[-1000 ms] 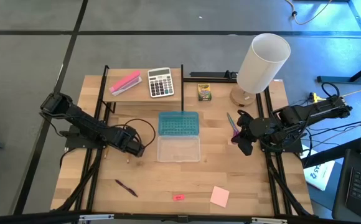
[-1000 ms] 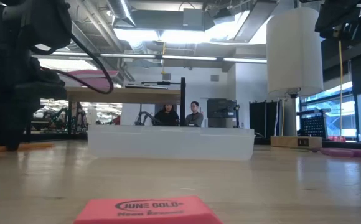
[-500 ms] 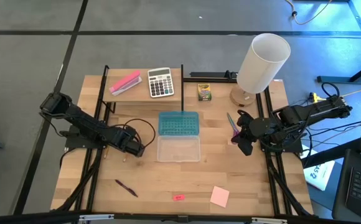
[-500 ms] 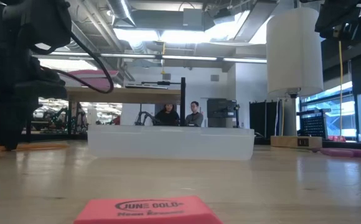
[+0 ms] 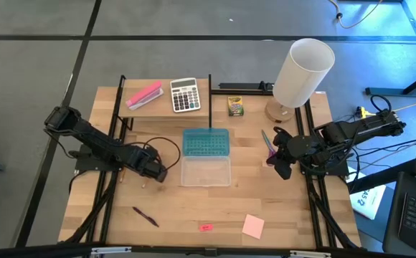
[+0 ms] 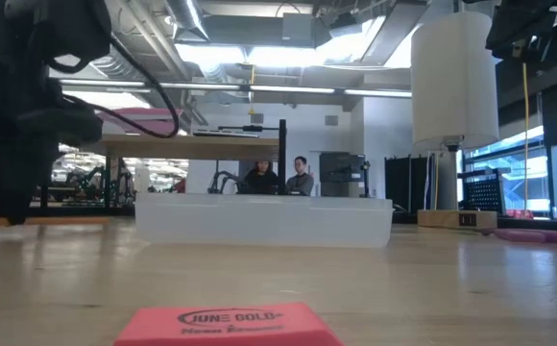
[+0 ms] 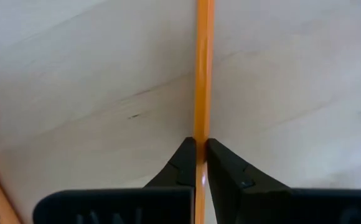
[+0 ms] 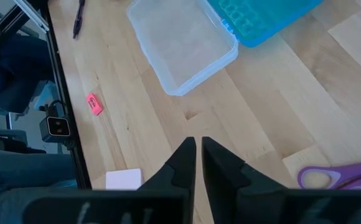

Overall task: Pack school essentials
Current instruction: Put the right orange pencil into the blue supply box

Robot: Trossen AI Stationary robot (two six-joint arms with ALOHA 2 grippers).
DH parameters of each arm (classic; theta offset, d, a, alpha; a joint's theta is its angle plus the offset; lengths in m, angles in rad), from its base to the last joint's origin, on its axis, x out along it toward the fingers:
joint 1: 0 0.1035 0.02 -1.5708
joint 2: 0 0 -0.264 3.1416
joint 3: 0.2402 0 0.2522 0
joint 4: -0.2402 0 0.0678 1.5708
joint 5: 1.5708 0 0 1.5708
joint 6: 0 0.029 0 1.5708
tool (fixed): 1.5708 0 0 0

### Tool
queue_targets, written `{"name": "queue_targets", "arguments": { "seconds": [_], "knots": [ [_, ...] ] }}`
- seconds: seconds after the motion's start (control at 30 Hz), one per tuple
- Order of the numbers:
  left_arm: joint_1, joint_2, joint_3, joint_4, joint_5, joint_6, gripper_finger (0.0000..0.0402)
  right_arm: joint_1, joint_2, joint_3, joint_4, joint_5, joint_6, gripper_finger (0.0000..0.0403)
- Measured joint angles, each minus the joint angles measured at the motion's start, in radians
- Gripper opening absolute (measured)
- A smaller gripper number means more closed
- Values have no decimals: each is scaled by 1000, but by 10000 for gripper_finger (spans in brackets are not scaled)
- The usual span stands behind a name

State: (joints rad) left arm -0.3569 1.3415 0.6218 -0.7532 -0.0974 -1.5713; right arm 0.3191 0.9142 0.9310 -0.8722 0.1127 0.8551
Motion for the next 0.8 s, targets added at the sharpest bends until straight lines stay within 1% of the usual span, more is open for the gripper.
{"name": "queue_targets", "arguments": {
  "seconds": [0.23,0.47,0.6,0.8],
  "knots": [
    [0,-1,69,-24,2,86,13,0,0,0,0,0,0,30],
    [1,-2,166,-142,-11,145,14,0,0,0,0,0,0,30],
    [1,-2,222,-175,-27,232,14,0,0,0,0,0,0,30],
    [21,-2,298,-174,-32,395,14,0,0,0,0,0,0,30]
  ]
}}
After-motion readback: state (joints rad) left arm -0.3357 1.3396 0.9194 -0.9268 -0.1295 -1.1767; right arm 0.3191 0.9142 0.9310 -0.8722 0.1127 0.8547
